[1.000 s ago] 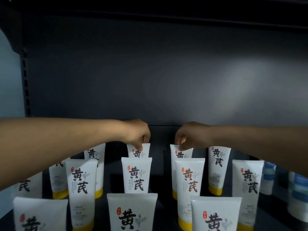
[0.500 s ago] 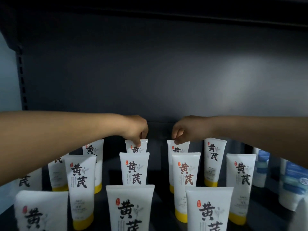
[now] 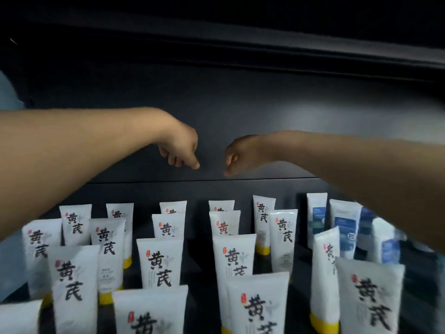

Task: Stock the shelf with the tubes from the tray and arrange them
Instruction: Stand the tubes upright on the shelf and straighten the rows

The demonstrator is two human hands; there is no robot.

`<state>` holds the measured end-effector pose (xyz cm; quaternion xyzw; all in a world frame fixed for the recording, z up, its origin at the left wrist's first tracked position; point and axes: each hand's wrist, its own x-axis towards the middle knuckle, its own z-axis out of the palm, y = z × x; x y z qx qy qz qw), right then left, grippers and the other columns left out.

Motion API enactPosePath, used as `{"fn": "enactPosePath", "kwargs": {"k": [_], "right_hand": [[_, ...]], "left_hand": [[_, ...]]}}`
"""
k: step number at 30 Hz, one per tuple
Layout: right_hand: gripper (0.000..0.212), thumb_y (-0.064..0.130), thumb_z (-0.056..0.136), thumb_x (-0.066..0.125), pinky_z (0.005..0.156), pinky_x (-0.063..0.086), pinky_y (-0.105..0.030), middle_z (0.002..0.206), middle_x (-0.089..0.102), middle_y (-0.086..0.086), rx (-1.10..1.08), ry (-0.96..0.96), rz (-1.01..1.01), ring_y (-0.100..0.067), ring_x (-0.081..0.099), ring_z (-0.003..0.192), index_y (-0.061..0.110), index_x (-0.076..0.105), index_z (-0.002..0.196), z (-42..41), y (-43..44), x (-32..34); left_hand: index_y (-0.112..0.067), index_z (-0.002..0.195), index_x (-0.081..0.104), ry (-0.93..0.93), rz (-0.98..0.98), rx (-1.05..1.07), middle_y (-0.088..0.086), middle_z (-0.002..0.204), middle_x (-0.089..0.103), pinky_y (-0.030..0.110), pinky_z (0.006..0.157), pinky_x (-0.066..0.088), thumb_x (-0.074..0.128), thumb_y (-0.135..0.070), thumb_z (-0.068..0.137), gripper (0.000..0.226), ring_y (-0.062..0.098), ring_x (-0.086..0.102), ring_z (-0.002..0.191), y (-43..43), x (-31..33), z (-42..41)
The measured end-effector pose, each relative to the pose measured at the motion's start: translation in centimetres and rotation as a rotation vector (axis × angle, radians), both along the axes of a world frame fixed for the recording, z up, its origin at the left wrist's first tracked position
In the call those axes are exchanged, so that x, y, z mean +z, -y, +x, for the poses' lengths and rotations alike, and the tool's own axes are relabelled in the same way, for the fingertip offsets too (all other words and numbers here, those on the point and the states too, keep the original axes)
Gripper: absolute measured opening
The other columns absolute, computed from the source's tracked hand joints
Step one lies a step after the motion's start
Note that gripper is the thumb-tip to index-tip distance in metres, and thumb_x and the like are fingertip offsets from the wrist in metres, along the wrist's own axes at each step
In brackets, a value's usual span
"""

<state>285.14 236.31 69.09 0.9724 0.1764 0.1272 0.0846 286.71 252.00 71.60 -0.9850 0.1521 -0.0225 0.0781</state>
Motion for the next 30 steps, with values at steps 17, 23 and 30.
{"fn": "enactPosePath", "kwargs": {"k": [17,23,30], "right_hand": [[0.039,0.043,0.086,0.054,0.09,0.05,-0.037,0.112,0.064,-0.006,0.101,0.108,0.076,-0.028,0.058,0.104,0.012,0.063,0.109,-15.1,8.1,0.5],[0.037,0.043,0.085,0.054,0.086,0.05,-0.037,0.106,0.065,-0.007,0.052,0.12,0.11,-0.029,0.06,0.1,0.01,0.063,0.102,-19.5,11.9,0.1],[0.033,0.042,0.088,0.054,0.087,0.05,-0.037,0.103,0.062,-0.006,-0.04,0.122,0.081,-0.028,0.057,0.096,0.01,0.058,0.095,-25.0,15.5,-1.7]], "left_hand": [[-0.015,0.107,0.062,0.333,-0.037,0.086,0.0,0.106,0.058,0.031,0.088,0.043,0.052,-0.04,0.09,0.032,0.019,0.05,0.096,7.2,-0.2,-18.8],[-0.01,0.107,0.062,0.328,-0.056,0.065,0.006,0.114,0.061,0.033,0.089,0.045,0.05,-0.038,0.091,0.034,0.025,0.055,0.107,9.8,-1.1,-23.3],[0.0,0.105,0.062,0.342,-0.031,0.057,0.012,0.107,0.063,0.035,0.079,0.046,0.047,-0.034,0.092,0.039,0.03,0.058,0.102,12.4,-3.4,-27.1]]}}
